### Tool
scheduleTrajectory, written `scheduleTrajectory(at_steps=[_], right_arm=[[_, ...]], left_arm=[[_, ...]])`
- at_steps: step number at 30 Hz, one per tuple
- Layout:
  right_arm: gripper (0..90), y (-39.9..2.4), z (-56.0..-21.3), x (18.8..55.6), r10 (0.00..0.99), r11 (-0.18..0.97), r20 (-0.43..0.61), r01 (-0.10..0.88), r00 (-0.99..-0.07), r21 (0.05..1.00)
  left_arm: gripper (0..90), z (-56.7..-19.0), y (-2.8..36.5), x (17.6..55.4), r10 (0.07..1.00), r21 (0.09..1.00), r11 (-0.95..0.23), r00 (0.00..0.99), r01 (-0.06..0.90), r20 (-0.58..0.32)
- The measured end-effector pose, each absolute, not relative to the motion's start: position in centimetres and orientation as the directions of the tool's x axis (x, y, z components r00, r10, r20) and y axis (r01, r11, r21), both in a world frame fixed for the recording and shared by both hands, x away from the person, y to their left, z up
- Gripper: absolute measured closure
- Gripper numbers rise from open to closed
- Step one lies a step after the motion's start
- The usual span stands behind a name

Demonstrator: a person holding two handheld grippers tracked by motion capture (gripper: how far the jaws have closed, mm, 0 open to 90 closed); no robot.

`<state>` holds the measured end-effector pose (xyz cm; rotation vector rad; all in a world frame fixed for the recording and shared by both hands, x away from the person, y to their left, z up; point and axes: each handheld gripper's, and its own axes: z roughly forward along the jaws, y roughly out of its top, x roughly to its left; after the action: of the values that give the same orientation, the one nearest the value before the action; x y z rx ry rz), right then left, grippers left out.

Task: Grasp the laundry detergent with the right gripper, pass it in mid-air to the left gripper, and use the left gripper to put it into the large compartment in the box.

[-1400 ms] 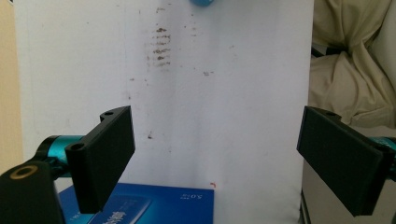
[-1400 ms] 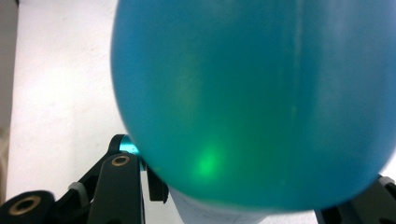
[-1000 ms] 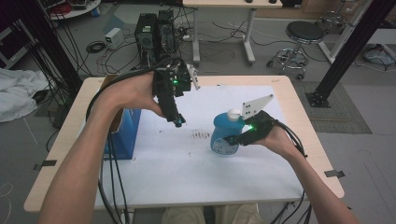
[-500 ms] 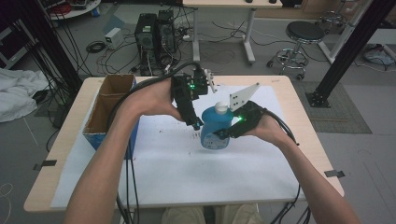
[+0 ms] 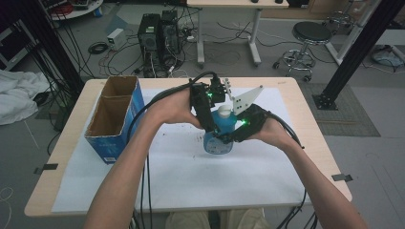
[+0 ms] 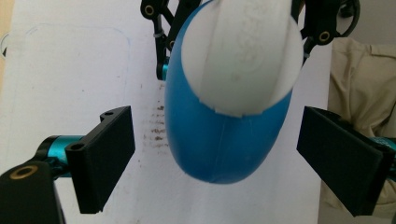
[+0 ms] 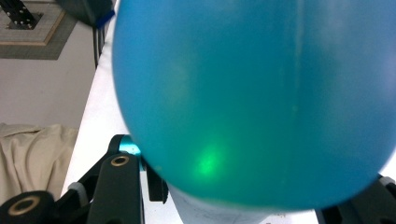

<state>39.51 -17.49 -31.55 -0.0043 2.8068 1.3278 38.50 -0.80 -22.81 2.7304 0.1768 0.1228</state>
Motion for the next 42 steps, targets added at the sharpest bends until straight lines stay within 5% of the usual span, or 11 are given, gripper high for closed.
scheduleTrajectory(at_steps=[42], right_arm=[[46.5, -17.2, -32.0, 39.7, 0.017, 0.645, -0.032, -0.014, -0.999, 0.764]], left_arm=[[26.6, -24.2, -1.8, 38.7, 0.124, 0.416, -0.905, 0.991, 0.091, 0.053]])
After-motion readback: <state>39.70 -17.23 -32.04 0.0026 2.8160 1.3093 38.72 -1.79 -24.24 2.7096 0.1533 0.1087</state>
